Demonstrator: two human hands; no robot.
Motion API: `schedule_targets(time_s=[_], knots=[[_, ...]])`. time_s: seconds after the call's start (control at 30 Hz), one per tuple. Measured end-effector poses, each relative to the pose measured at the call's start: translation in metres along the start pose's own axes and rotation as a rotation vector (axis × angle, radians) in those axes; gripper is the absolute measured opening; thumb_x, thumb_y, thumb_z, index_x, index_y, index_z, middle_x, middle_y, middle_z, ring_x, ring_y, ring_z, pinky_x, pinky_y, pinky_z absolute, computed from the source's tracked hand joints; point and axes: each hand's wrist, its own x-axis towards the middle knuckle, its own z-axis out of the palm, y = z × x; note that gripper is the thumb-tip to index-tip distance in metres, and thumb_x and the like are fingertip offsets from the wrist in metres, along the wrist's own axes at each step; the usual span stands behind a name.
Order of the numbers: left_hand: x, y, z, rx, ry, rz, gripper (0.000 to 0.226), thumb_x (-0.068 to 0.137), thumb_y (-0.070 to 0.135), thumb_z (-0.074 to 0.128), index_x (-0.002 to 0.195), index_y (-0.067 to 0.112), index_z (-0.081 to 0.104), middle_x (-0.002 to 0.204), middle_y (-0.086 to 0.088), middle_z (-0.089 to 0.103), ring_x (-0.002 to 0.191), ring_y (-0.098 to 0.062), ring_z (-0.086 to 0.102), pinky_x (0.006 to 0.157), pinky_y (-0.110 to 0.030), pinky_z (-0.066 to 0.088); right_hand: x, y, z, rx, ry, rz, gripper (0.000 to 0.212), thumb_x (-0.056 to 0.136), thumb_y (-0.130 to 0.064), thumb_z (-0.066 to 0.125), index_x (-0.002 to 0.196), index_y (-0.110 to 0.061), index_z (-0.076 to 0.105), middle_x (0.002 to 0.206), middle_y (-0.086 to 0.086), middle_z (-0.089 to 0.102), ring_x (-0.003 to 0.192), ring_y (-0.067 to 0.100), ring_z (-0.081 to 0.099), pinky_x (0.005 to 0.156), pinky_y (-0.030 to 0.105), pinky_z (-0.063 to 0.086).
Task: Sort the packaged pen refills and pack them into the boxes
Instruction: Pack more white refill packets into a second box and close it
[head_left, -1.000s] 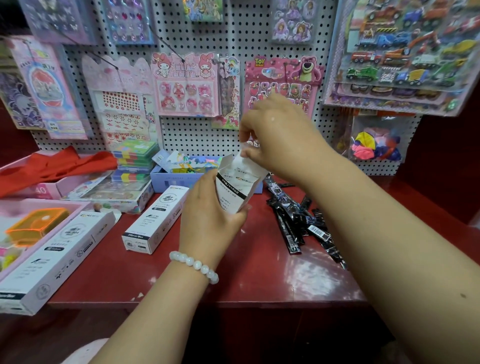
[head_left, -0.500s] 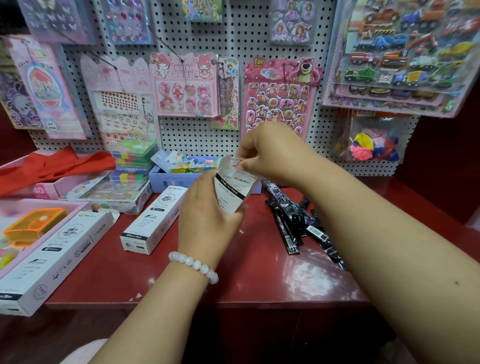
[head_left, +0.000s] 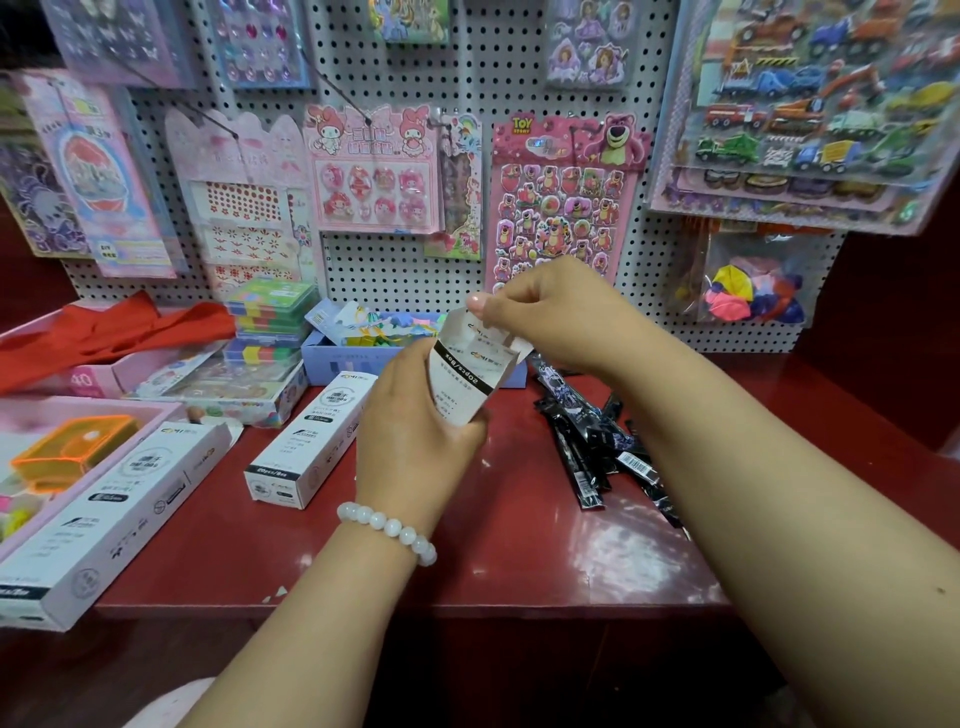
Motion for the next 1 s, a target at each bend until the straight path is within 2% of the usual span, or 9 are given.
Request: schedule_targets(time_s=[0.1, 0.17, 0.27, 0.33, 0.43, 0.5, 0.6, 0.77, 1.0], knots=[[0.001, -0.001, 0.000, 0.004, 0.029, -0.002, 0.054, 0.059, 0.015, 0.079, 0.108, 0.015, 0.056, 0.099, -0.002, 0.064, 0.094, -0.021, 0.057, 0.071, -0.017, 0.031, -0.014, -0.009, 0.005, -0.088, 0.001, -0.126, 0.065, 0.089, -0.056, 0.051, 0.051, -0.004, 0.039, 0.050, 0.005, 0.025, 0.050, 0.016, 0.023, 0.053, 0.030, 0.016], [0.001, 0.000, 0.001, 0.005, 0.052, 0.002, 0.048, 0.062, 0.016, 0.078, 0.105, 0.015, 0.057, 0.096, -0.002, 0.065, 0.090, -0.022, 0.057, 0.068, -0.018, 0.031, -0.020, -0.014, 0.009, -0.237, -0.013, -0.150, 0.062, 0.088, -0.060, 0.046, 0.049, -0.013, 0.043, 0.049, 0.000, 0.034, 0.062, 0.014, 0.032, 0.059, 0.031, 0.024], [-0.001, 0.001, 0.002, -0.012, 0.095, -0.019, 0.037, 0.066, 0.017, 0.074, 0.099, 0.017, 0.057, 0.090, 0.001, 0.065, 0.085, -0.020, 0.056, 0.063, -0.019, 0.029, -0.022, -0.019, 0.015, -0.451, -0.074, -0.126, 0.045, 0.085, -0.061, 0.047, 0.059, -0.024, 0.045, 0.065, -0.005, 0.040, 0.090, 0.016, 0.030, 0.083, 0.036, 0.029], [-0.002, 0.003, 0.001, -0.047, 0.107, -0.031, 0.038, 0.066, 0.015, 0.075, 0.100, 0.019, 0.058, 0.089, 0.006, 0.063, 0.084, -0.015, 0.055, 0.062, -0.016, 0.027, -0.021, -0.020, 0.018, -0.514, -0.114, -0.137, 0.037, 0.085, -0.058, 0.050, 0.067, -0.026, 0.050, 0.074, -0.004, 0.039, 0.096, 0.019, 0.028, 0.085, 0.038, 0.027], [-0.005, 0.007, 0.002, -0.110, 0.092, -0.056, 0.044, 0.063, 0.016, 0.076, 0.102, 0.024, 0.057, 0.094, 0.007, 0.065, 0.087, -0.015, 0.058, 0.064, -0.016, 0.031, -0.018, -0.018, 0.023, -0.548, -0.128, -0.119, 0.039, 0.083, -0.057, 0.053, 0.103, -0.025, 0.066, 0.095, 0.001, 0.033, 0.108, 0.025, 0.030, 0.090, 0.038, 0.028], [-0.006, 0.007, 0.003, -0.109, 0.100, -0.074, 0.039, 0.065, 0.020, 0.074, 0.101, 0.024, 0.056, 0.095, 0.006, 0.065, 0.088, -0.018, 0.059, 0.065, -0.018, 0.033, -0.015, -0.016, 0.023, -0.510, -0.157, -0.106, 0.032, 0.084, -0.055, 0.053, 0.096, -0.027, 0.065, 0.096, 0.002, 0.033, 0.105, 0.023, 0.031, 0.089, 0.036, 0.029], [-0.004, 0.005, 0.003, -0.100, 0.137, -0.129, 0.050, 0.064, 0.027, 0.078, 0.108, 0.021, 0.055, 0.098, 0.006, 0.063, 0.091, -0.016, 0.058, 0.067, -0.017, 0.033, -0.013, -0.012, 0.021, -0.158, -0.051, -0.158, 0.027, 0.084, -0.043, 0.060, 0.063, -0.028, 0.054, 0.073, -0.004, 0.049, 0.075, 0.010, 0.044, 0.068, 0.025, 0.035], [-0.003, 0.004, 0.004, -0.084, 0.156, -0.127, 0.059, 0.061, 0.028, 0.081, 0.112, 0.019, 0.055, 0.102, 0.005, 0.062, 0.094, -0.016, 0.057, 0.069, -0.013, 0.030, -0.013, -0.012, 0.018, 0.058, 0.154, -0.077, 0.016, 0.081, -0.027, 0.070, 0.069, -0.017, 0.069, 0.053, -0.011, 0.055, 0.046, 0.000, 0.044, 0.051, 0.022, 0.035], [-0.005, 0.004, 0.008, -0.055, 0.169, -0.097, 0.059, 0.060, 0.026, 0.082, 0.111, 0.015, 0.055, 0.101, 0.001, 0.062, 0.094, -0.018, 0.056, 0.069, -0.016, 0.030, -0.003, -0.019, 0.022, -0.178, 0.135, 0.039, 0.025, 0.082, -0.029, 0.068, 0.060, -0.021, 0.060, 0.054, -0.009, 0.050, 0.064, 0.016, 0.052, 0.051, 0.025, 0.034]])
